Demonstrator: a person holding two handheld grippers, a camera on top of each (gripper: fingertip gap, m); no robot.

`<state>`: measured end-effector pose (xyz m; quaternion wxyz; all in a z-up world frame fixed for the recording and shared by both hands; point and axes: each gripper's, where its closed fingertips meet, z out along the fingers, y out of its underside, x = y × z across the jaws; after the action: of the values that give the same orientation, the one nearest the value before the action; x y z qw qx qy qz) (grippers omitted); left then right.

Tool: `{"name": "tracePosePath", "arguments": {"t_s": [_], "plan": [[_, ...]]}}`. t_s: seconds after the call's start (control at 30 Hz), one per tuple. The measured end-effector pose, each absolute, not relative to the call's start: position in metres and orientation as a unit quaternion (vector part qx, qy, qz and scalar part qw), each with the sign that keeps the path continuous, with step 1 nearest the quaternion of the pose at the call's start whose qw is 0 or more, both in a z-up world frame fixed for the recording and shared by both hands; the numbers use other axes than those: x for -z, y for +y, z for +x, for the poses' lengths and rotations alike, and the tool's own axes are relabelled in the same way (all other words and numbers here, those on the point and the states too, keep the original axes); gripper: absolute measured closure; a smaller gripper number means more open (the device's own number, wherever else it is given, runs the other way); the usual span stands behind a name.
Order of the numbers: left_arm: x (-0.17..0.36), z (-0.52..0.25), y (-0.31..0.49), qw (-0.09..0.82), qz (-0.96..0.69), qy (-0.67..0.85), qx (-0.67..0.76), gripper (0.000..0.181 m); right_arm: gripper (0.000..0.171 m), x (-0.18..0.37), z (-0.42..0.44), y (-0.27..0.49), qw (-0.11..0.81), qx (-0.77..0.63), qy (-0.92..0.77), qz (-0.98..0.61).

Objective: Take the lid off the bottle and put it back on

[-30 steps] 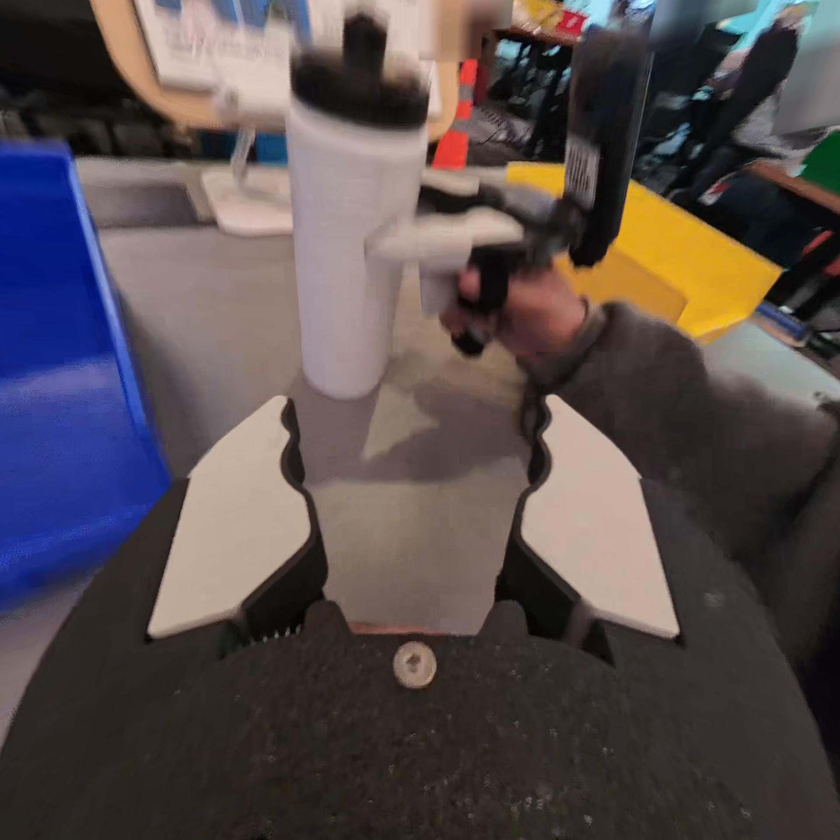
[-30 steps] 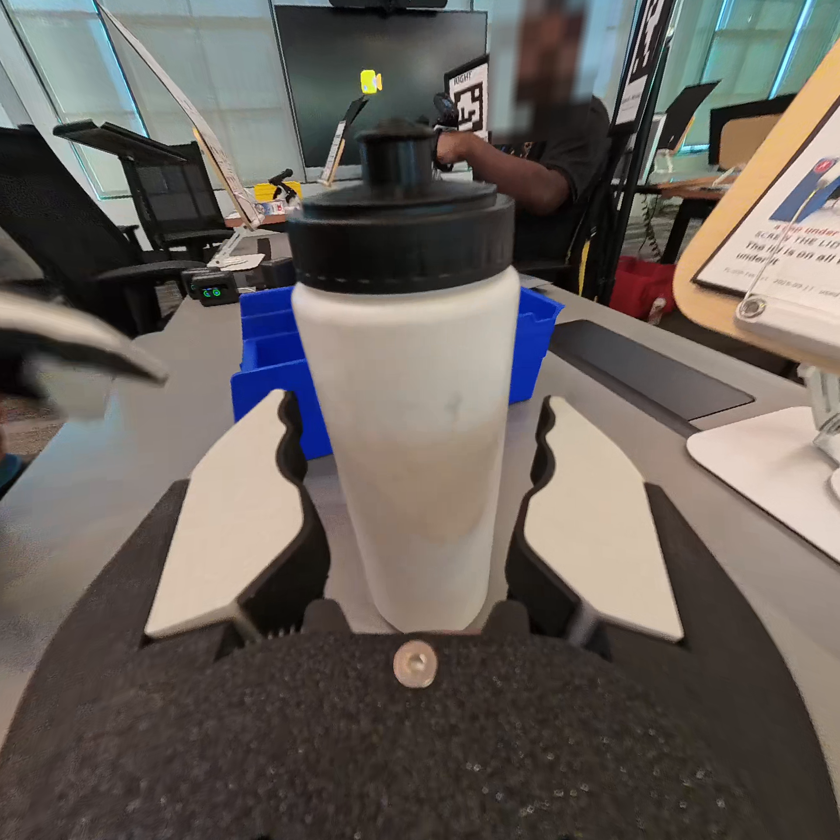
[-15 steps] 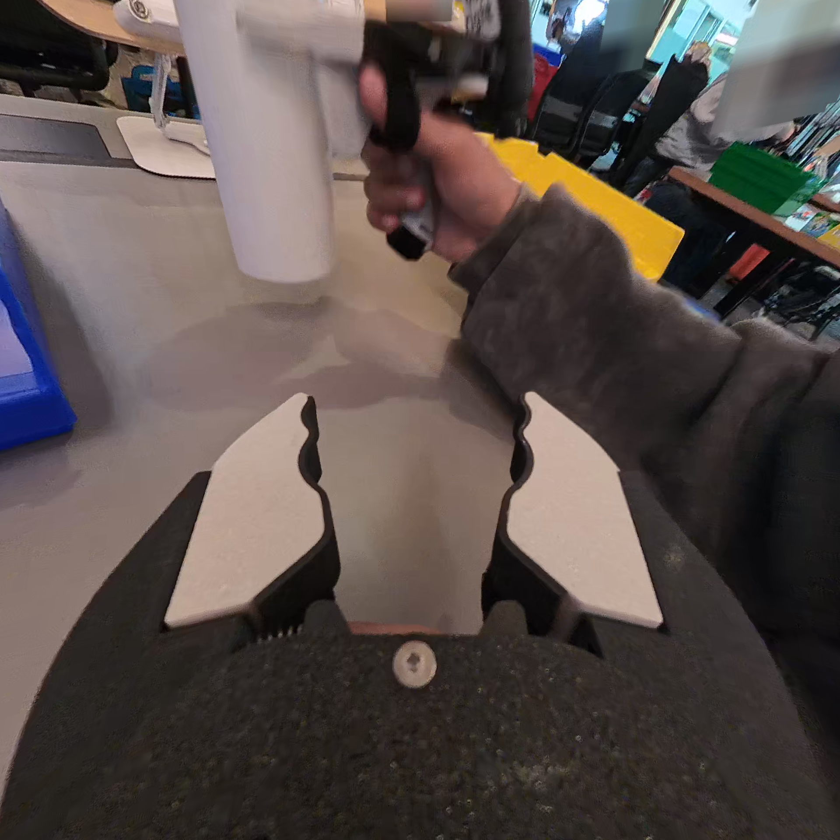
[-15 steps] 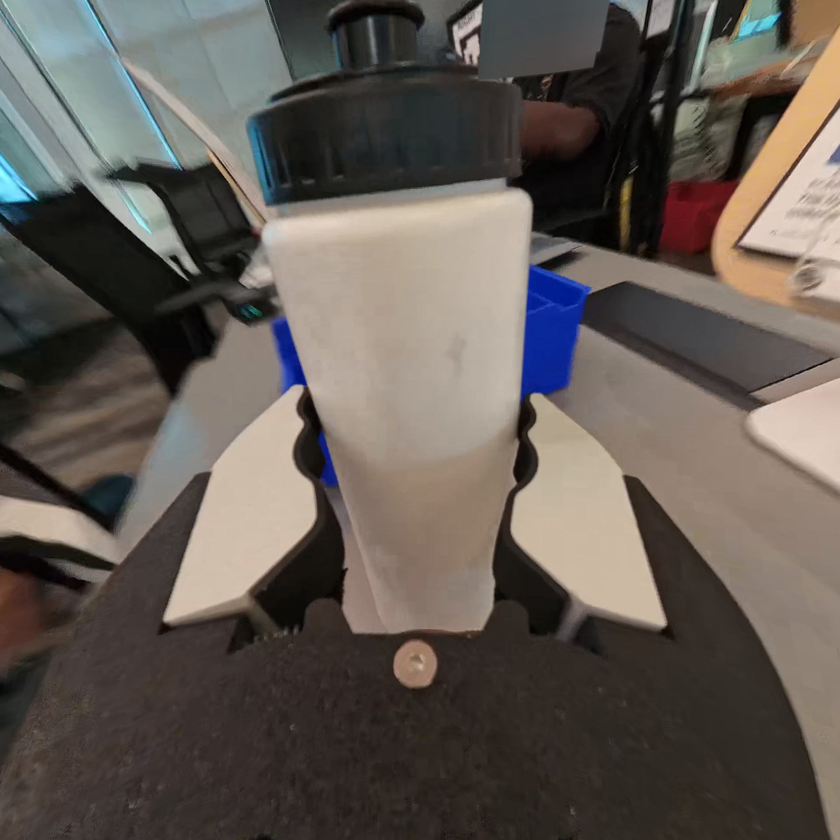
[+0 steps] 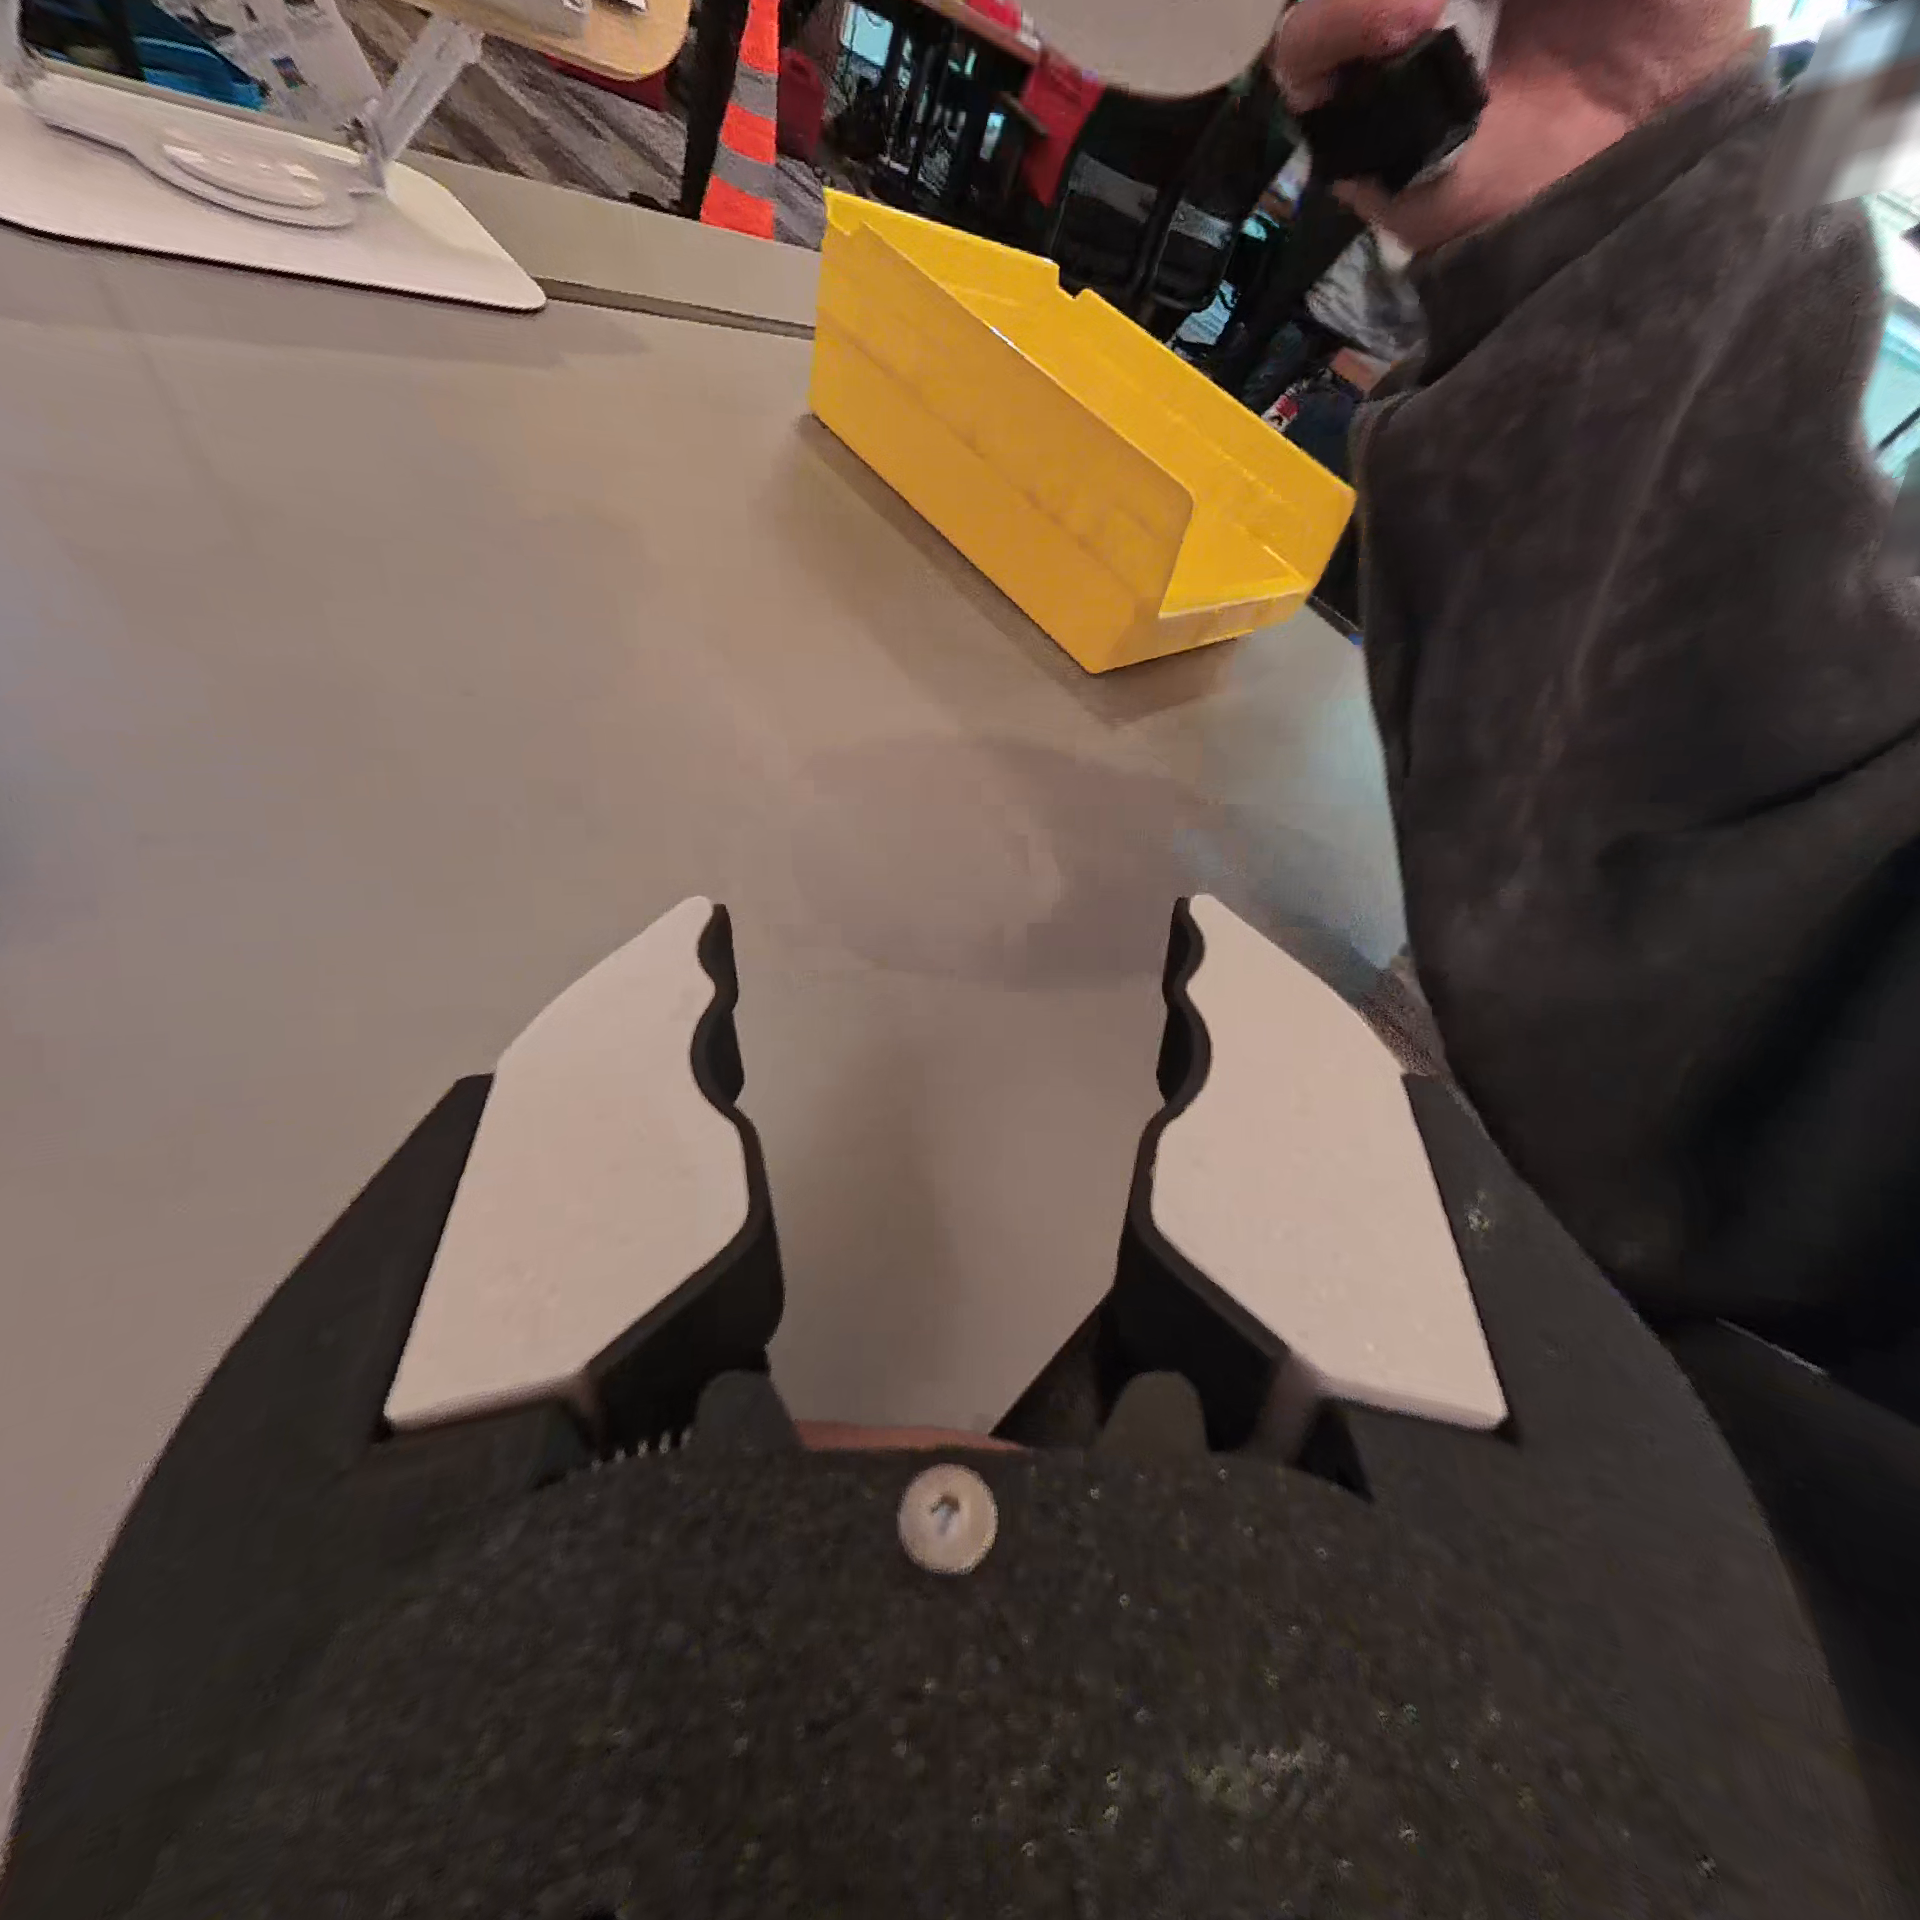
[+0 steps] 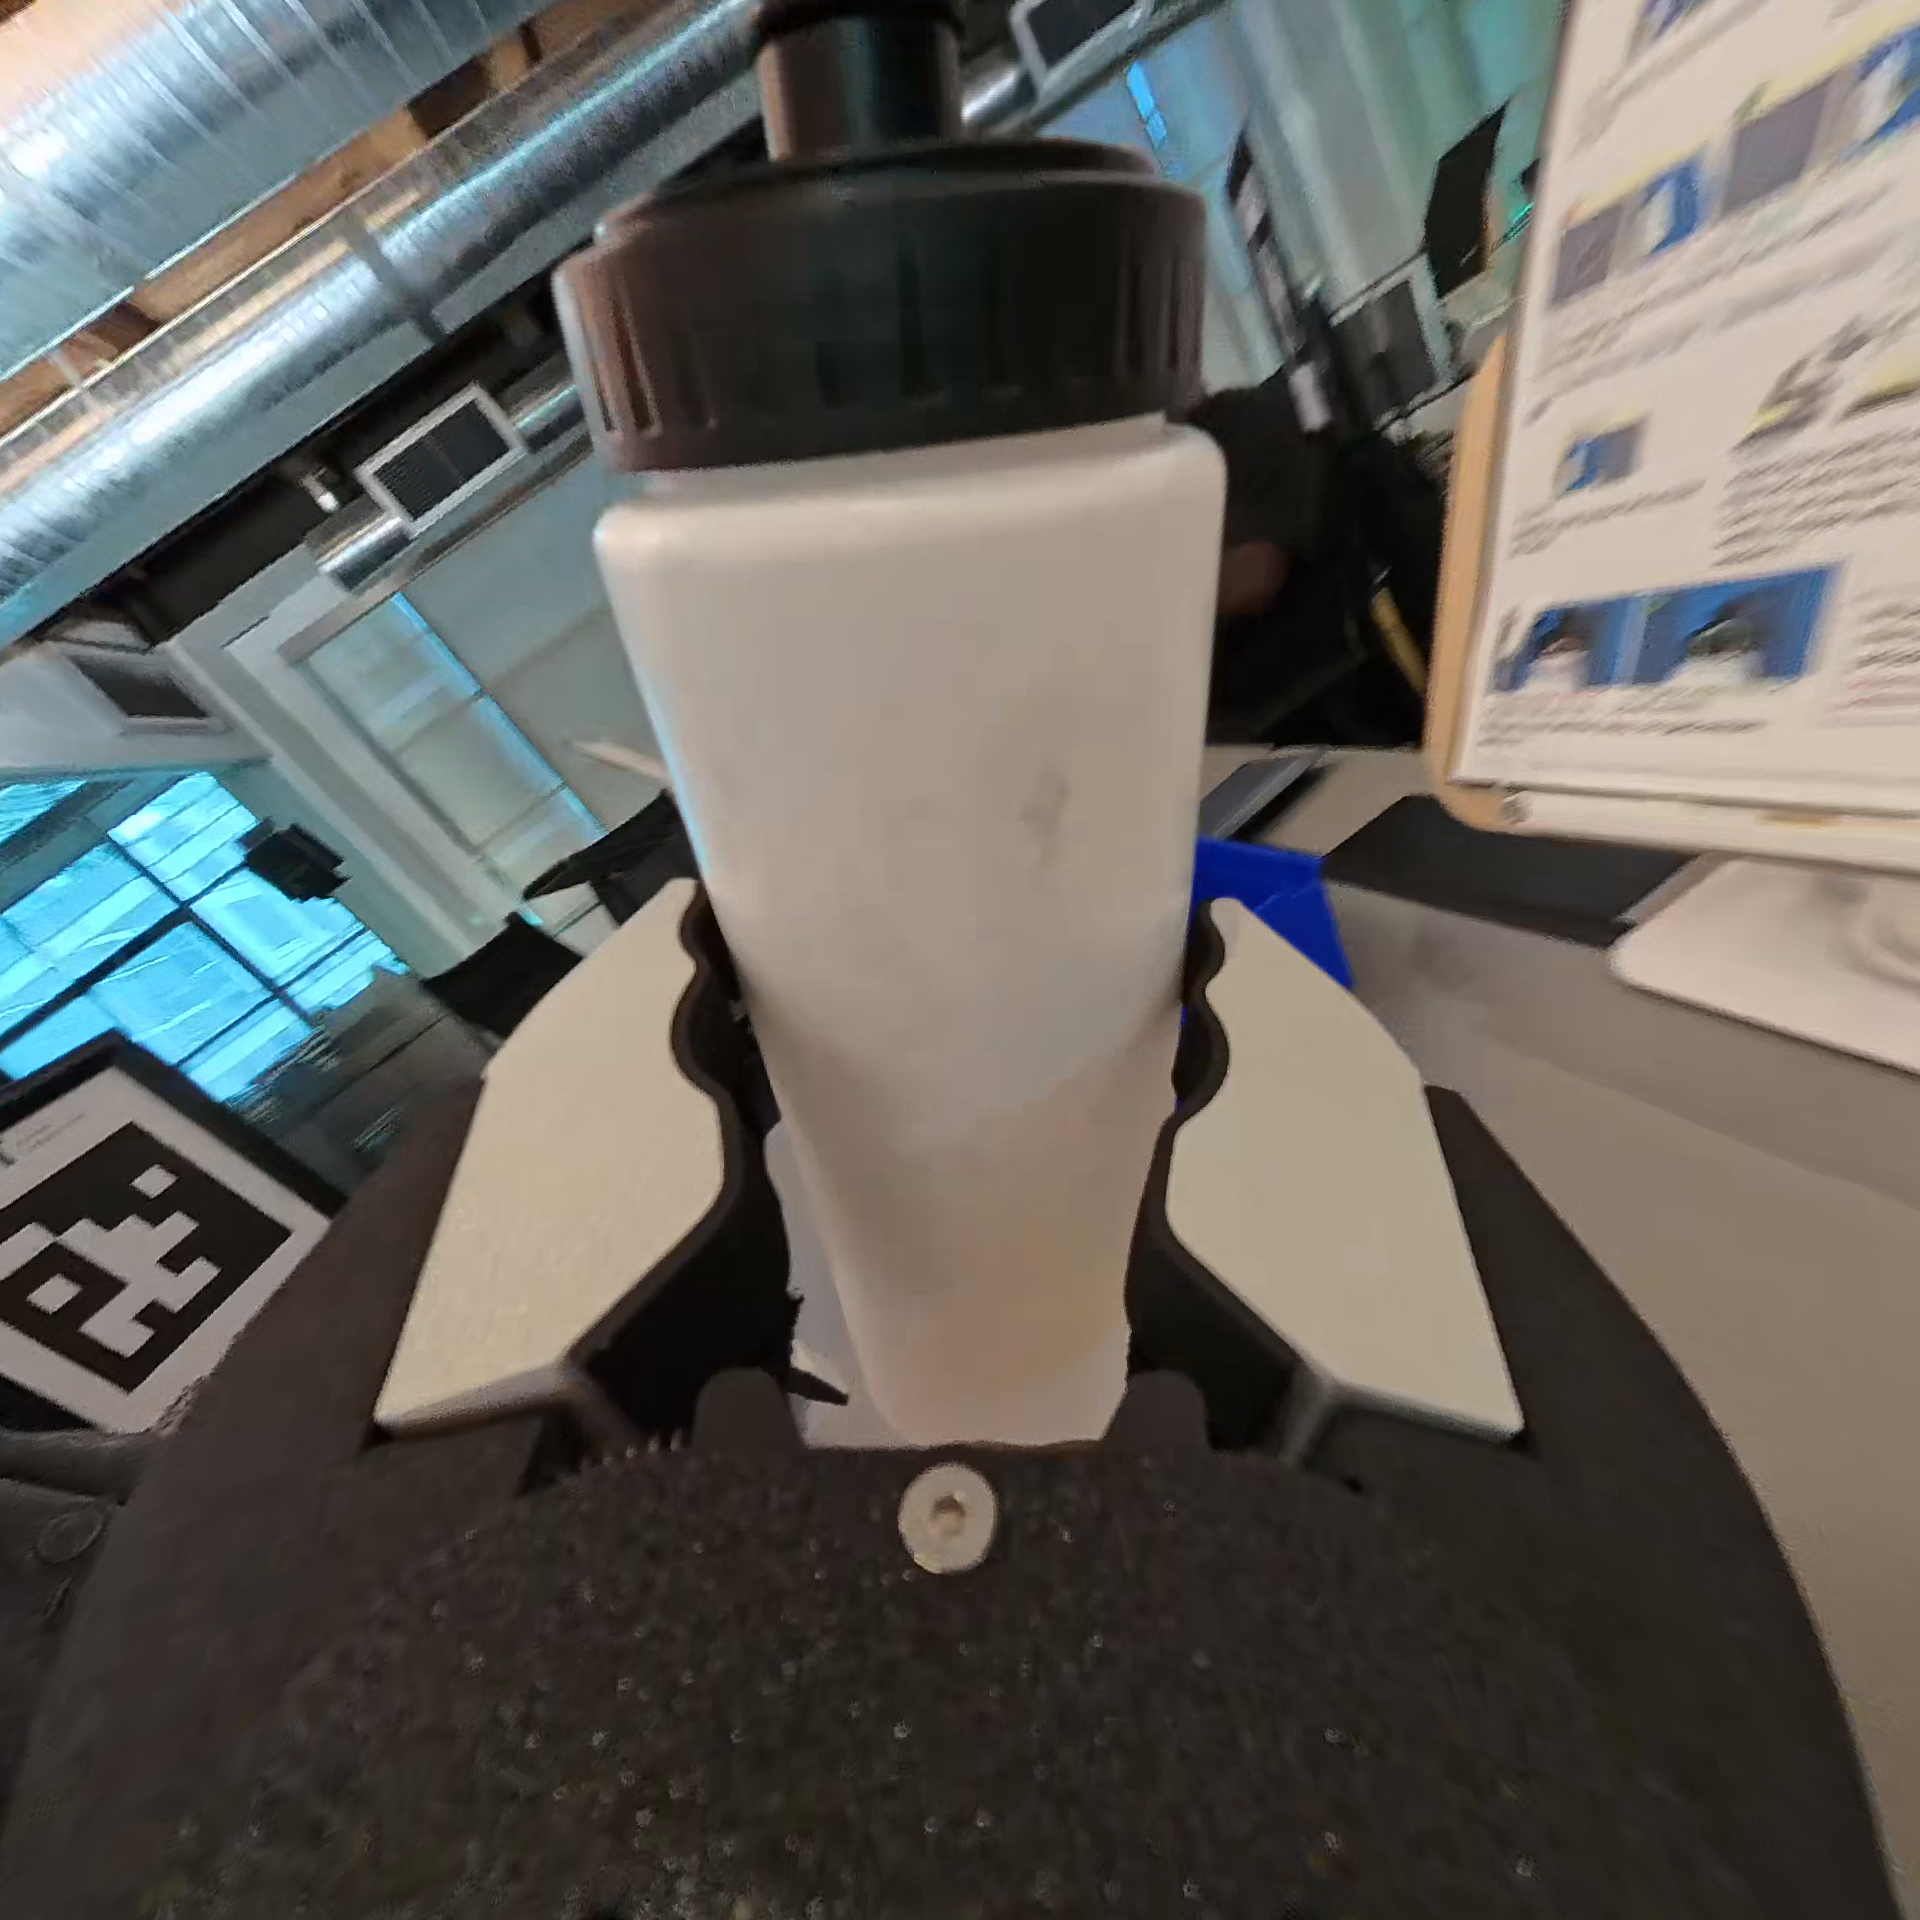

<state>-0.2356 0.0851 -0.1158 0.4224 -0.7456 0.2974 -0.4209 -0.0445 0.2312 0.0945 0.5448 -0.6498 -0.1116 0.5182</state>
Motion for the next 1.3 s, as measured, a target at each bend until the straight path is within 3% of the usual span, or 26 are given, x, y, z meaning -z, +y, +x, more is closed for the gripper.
{"name": "tracePosePath", "arguments": {"t_s": [0.1, 0.2, 0.37, 0.8, 1.0, 1.3], "plan": [[0.114, -0.231, 0.081, 0.422, -0.741, 0.309, 0.421, 0.103, 0.088, -0.114, 0.018, 0.213, 0.597, -0.433, -0.085, -0.670], [0.112, -0.226, 0.080, 0.427, -0.736, 0.320, 0.417, 0.103, 0.088, -0.115, 0.090, 0.203, 0.630, -0.258, -0.051, -0.731], [0.114, -0.216, 0.076, 0.421, -0.733, 0.334, 0.416, 0.103, 0.088, -0.091, 0.185, 0.190, 0.568, -0.050, 0.008, -0.821], [0.121, -0.219, 0.076, 0.424, -0.738, 0.353, 0.389, 0.101, 0.088, 0.103, 0.232, 0.237, 0.280, -0.080, 0.129, -0.948], [0.123, -0.225, 0.077, 0.430, -0.740, 0.360, 0.371, 0.095, 0.088, 0.188, 0.241, 0.243, 0.164, -0.015, 0.139, -0.977], [0.116, -0.240, 0.087, 0.499, -0.714, 0.360, 0.333, 0.096, 0.088, 0.199, 0.249, 0.247, 0.130, 0.064, 0.097, -0.985]]}}
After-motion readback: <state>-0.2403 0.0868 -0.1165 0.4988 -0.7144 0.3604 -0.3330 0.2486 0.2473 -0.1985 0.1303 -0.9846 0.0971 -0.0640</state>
